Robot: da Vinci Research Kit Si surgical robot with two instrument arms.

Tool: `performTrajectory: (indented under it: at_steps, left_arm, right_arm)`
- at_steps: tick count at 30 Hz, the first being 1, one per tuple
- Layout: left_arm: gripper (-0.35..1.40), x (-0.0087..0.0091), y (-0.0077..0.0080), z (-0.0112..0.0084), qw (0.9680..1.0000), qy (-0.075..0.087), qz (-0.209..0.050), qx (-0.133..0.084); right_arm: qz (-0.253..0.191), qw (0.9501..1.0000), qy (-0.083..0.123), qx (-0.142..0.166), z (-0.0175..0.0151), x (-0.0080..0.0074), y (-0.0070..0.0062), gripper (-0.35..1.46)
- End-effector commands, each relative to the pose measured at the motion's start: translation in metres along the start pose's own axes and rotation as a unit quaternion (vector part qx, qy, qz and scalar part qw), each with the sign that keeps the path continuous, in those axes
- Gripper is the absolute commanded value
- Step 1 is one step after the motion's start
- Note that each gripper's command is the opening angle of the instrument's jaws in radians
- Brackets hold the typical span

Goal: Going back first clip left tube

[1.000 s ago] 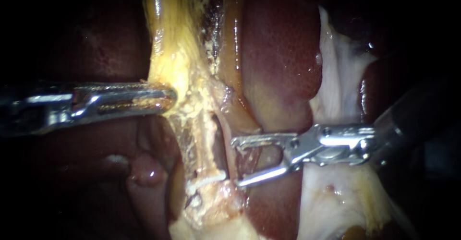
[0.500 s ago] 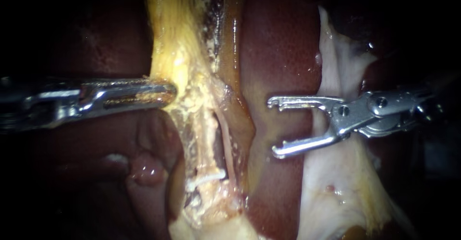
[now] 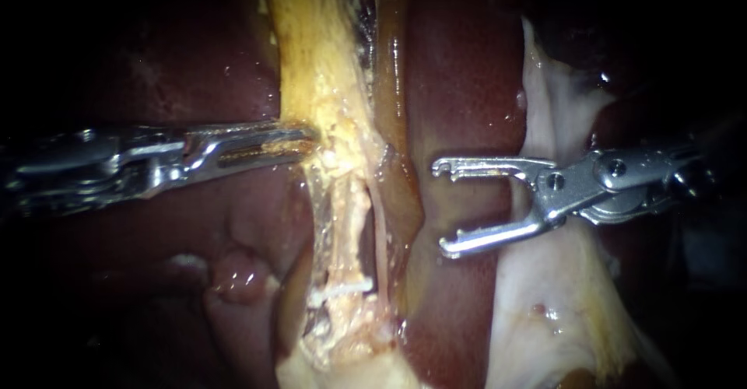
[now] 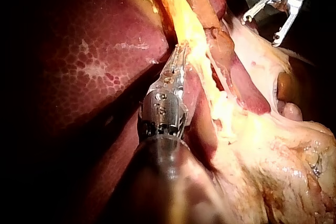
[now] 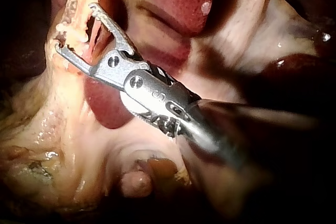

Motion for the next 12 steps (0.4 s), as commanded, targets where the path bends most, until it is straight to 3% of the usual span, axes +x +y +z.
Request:
performTrajectory:
  at_steps: [1,12]
  left_arm:
    - [-0.35,0.0,0.0,-0.0001,1.0,0.001,0.001,0.0]
    - [-0.35,0.0,0.0,-0.0002,1.0,0.001,0.001,0.0]
  right_arm:
    - [0.0,1.0,0.0,0.0,0.0,0.0001,0.0,0.6]
    - [-0.003,1.0,0.0,0.0,0.0,0.0001,0.0,0.6]
